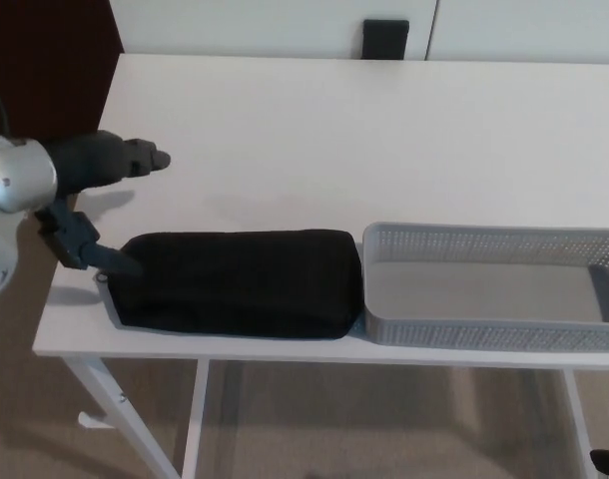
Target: The robot walk towards a table in front and pick up a black pencil case on the left hand side and put the pencil case into a small container on the right hand side
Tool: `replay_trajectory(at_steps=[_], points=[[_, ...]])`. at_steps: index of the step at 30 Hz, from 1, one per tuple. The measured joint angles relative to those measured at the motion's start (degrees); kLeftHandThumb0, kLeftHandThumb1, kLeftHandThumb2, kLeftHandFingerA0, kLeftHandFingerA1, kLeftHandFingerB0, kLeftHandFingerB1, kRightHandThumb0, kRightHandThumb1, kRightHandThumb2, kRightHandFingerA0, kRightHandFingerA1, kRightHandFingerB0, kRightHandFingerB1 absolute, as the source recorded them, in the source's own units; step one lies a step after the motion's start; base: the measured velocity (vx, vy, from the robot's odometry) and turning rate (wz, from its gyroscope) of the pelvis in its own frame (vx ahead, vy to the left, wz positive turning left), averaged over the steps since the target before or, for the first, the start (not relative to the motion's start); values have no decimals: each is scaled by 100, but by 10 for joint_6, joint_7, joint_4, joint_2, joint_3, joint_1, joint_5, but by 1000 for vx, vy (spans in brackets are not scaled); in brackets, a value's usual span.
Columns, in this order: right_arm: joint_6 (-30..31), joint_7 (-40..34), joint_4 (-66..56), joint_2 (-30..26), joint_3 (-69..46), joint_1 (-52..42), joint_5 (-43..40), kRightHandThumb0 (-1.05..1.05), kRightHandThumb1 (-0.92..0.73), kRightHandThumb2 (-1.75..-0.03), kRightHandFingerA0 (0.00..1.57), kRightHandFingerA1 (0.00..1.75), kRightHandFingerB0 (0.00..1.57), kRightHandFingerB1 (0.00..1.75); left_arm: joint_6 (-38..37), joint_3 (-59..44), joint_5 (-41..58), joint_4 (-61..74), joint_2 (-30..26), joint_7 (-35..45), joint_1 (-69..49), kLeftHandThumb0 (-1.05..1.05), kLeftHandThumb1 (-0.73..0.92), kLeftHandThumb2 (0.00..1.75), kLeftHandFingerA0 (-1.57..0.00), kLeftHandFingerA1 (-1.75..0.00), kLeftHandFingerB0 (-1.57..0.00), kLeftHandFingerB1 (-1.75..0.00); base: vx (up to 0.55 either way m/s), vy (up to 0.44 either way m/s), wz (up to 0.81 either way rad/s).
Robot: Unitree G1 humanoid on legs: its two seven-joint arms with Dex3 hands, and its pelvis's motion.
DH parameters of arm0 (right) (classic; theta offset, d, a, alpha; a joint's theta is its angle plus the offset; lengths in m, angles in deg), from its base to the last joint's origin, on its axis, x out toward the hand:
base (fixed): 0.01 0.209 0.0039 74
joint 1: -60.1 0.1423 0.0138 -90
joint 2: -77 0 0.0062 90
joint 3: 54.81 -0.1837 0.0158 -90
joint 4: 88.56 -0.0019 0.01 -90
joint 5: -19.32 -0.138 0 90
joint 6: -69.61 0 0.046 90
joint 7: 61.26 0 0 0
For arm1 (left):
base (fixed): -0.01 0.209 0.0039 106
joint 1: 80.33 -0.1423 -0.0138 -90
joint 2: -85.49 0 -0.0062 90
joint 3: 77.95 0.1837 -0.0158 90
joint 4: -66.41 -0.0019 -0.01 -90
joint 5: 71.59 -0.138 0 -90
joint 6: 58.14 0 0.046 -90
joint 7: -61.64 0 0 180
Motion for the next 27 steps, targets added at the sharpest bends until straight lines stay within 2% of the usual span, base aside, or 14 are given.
replay_trajectory(at_steps=[14,27], points=[[15,3,-9,0,-8,7,-4,-28,-65,-59,50,47,27,36,11,10,-29,32,5,28,3,-60,39,74,0,-1,0,0,0,0,0],[23,3,-19,0,-12,11,-4,-28,-64,-58,46,47,25,35,12,25,-51,-26,42,17,-10,-61,39,77,0,0,0,0,0,0,0]])
